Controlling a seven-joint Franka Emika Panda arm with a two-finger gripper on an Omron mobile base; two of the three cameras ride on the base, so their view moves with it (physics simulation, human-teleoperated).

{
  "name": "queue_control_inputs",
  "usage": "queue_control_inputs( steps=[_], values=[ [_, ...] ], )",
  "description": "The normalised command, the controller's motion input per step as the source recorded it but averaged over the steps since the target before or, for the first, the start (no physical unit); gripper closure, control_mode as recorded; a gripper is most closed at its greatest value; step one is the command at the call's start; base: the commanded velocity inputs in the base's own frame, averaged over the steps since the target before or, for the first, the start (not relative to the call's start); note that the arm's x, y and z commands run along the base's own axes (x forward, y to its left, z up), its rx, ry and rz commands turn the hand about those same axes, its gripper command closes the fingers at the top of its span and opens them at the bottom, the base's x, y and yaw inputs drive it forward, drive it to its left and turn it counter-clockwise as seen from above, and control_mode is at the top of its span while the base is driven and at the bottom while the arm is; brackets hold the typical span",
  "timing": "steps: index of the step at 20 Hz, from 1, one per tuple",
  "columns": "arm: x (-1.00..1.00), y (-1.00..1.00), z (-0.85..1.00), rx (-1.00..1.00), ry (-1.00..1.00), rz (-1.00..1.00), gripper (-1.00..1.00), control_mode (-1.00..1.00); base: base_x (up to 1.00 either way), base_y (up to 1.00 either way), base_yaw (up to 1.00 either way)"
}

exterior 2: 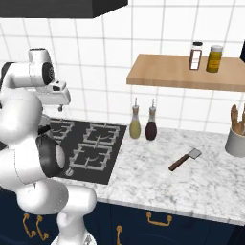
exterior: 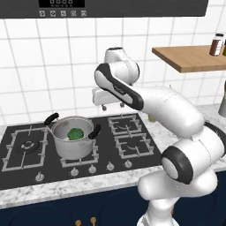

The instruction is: Put the avocado and broccoli in the pot. Retrieve the spatula and lightly stir the vegetables in the pot.

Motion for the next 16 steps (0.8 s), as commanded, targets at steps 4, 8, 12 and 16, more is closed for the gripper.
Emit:
queue_control_inputs(
  steps=[4,8,12,16],
  values=[
    [0.00,-1.00,0.17,0.01,0.03,0.00,-1.00,-1.00,0.00,0.00,0.00],
    [0.00,-1.00,0.01,-0.04,0.10,0.05,-1.00,-1.00,0.00,0.00,0.00],
    [0.00,-1.00,-0.06,-0.17,0.16,0.39,-1.00,-1.00,0.00,0.00,0.00],
    [0.00,-0.98,-0.20,-0.29,0.23,0.53,-1.00,-1.00,0.00,0.00,0.00]
  ],
)
